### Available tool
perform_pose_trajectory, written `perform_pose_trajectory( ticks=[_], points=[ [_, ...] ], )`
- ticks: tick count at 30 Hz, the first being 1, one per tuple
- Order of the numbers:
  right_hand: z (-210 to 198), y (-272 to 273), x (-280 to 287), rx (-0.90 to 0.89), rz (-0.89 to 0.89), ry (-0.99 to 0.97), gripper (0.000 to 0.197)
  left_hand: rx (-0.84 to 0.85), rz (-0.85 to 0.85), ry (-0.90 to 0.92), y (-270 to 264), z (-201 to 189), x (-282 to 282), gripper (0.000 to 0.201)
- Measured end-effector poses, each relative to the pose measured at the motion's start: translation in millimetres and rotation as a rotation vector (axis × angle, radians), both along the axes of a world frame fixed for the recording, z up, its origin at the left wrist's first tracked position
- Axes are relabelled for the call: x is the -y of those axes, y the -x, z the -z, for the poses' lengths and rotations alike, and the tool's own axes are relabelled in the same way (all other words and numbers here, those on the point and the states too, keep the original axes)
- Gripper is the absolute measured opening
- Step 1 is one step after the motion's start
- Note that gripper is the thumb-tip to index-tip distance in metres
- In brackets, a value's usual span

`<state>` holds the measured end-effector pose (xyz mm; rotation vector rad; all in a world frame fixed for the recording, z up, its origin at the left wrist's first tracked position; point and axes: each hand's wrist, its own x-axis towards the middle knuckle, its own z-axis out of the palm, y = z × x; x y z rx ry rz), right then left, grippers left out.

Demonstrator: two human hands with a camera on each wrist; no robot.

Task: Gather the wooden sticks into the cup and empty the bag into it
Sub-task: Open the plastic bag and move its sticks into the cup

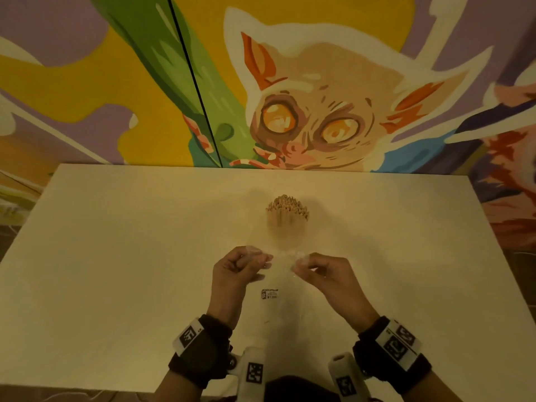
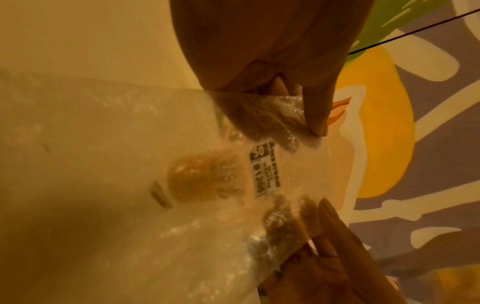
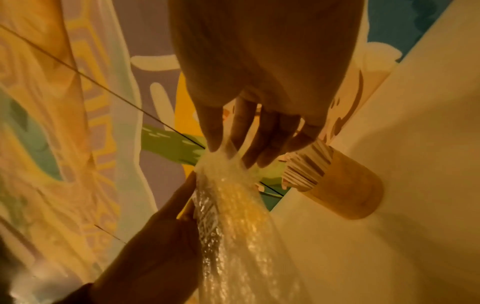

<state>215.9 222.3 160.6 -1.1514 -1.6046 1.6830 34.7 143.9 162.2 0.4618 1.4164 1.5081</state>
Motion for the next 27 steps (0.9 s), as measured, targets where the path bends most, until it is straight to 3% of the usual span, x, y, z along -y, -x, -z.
perform_pose_trajectory(
  ticks=[5, 8, 16, 18, 22, 27],
  points=[
    [-2.7, 2.8, -3.9, -0.056, 0.07, -0.128, 0.013, -0.032, -0.087, 0.031, 7.0, -0.2, 3.6, 0.012],
    [-16.6, 4.5, -0.2, -0.008, -0.004, -0.297, 0.01, -0.047, -0.115, 0.011, 14.0, -0.5, 4.1, 0.027],
    [-54.4, 18.3, -14.5, 0.056, -0.261, -0.844, 0.001, 0.055, -0.069, -0.034, 26.8, -11.8, 3.9, 0.021],
    [-48.8, 22.5, -17.9, -0.002, -0.231, -0.693, 0.003, 0.086, -0.078, -0.065, 29.4, -12.6, 5.0, 0.022],
    [-41.0, 22.4, -15.2, -0.132, 0.013, -0.164, 0.006, 0.032, -0.02, -0.138, 34.4, -17.1, 6.5, 0.021],
    [-28.3, 20.4, -2.9, -0.305, 0.178, 0.096, 0.016, -0.182, 0.048, -0.106, 27.6, -19.5, 6.4, 0.013]
  ],
)
